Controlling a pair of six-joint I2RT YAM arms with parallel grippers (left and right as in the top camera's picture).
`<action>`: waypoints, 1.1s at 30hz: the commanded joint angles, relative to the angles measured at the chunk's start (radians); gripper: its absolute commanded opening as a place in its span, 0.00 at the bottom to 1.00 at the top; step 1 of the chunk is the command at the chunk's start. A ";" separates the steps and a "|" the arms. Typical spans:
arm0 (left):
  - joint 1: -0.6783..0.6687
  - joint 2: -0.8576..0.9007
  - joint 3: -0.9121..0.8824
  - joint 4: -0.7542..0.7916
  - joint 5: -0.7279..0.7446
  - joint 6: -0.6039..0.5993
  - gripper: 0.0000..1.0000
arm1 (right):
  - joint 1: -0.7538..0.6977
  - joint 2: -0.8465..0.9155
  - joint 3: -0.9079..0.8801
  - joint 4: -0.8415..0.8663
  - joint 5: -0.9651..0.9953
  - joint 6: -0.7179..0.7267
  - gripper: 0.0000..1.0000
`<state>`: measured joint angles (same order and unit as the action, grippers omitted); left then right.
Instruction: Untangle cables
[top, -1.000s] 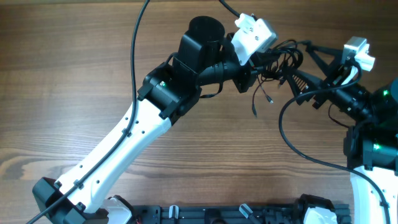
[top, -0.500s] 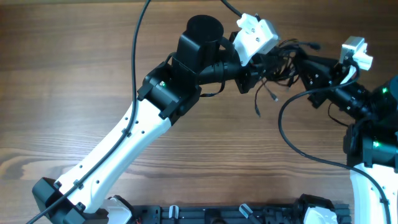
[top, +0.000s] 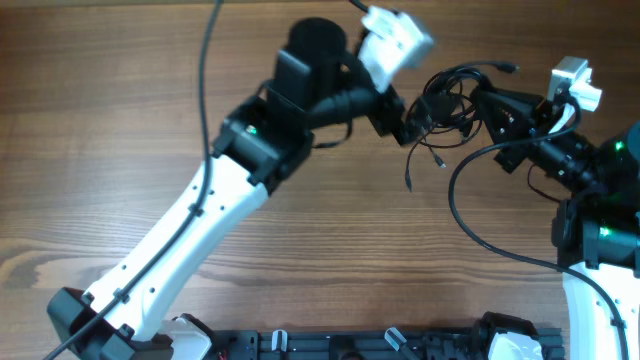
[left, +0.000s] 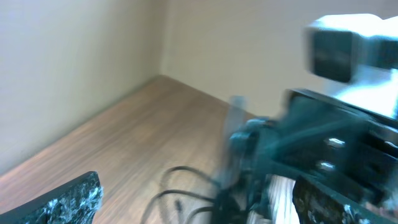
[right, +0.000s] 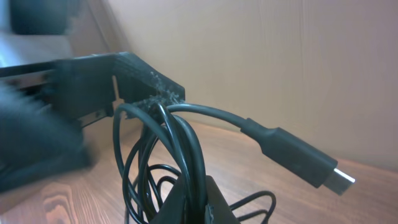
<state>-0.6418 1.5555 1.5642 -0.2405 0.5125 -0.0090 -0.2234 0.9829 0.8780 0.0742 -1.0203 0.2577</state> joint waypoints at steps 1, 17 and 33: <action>0.102 -0.037 0.007 -0.004 -0.042 -0.236 1.00 | -0.001 0.002 0.019 0.045 0.003 0.069 0.04; 0.218 -0.037 0.006 -0.069 0.306 -0.336 1.00 | -0.001 0.002 0.019 0.247 -0.009 0.292 0.04; 0.168 -0.035 0.006 -0.138 0.418 -0.335 1.00 | -0.001 0.002 0.019 0.420 0.051 0.505 0.04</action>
<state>-0.4438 1.5421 1.5642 -0.3786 0.9020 -0.3397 -0.2234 0.9848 0.8780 0.4805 -0.9897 0.7303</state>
